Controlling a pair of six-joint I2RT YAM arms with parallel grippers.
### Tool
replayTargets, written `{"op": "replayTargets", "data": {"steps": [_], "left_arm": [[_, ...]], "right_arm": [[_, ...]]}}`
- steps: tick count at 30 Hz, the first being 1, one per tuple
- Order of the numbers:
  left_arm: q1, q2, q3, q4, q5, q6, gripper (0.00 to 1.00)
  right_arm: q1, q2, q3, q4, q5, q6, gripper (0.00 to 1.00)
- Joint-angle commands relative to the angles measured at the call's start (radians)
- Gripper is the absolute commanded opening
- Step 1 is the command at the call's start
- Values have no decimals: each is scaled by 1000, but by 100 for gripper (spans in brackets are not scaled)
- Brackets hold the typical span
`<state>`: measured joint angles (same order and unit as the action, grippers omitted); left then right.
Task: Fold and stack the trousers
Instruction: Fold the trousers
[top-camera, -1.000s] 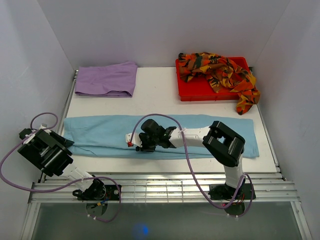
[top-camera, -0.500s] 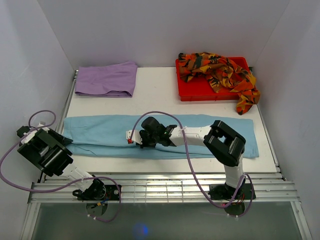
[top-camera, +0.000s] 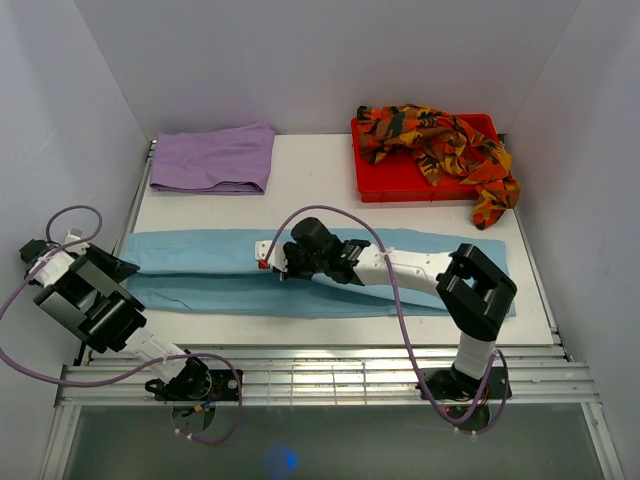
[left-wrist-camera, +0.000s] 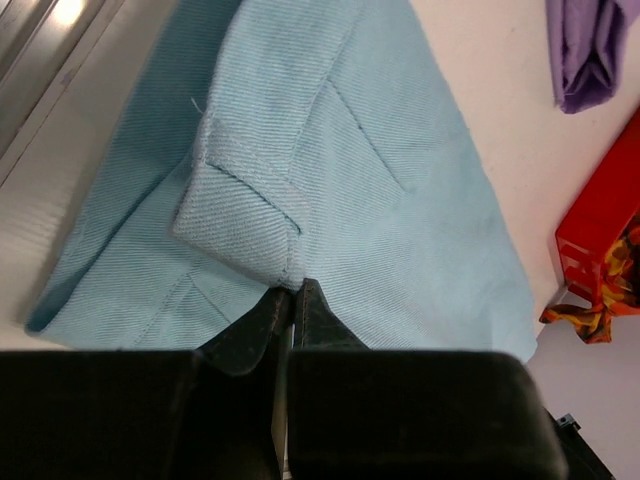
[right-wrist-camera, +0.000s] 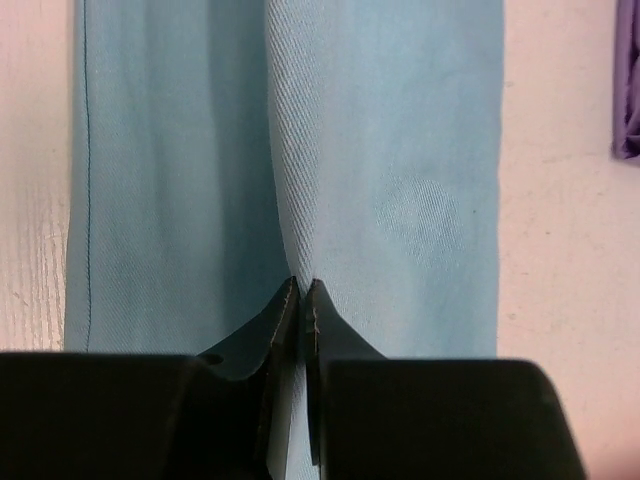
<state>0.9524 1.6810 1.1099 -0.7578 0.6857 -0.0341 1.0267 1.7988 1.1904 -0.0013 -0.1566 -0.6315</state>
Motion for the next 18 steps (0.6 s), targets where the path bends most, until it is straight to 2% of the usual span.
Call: {"op": "replayTargets", "data": {"steps": [1,5,8,12,18], "left_arm": [[9,-58,103,39,60,31,0],[9,-84,200,-49,133,127,0],[9,-154,203,-123,140,239,0],[14,-217,106,-216,86,350,0],[32,-190,-94,-143,-99,352,0]], "right_arm": [[-17,-76,40,-3,29,0,8],[-30,-124,41,-66,19,-11,8],[-30,-171,18,-117,-12,-16,8],[-27,-200,-38,-178,-55,-14,8],[-14,-133,-106,-180,-112,-10,8]]}}
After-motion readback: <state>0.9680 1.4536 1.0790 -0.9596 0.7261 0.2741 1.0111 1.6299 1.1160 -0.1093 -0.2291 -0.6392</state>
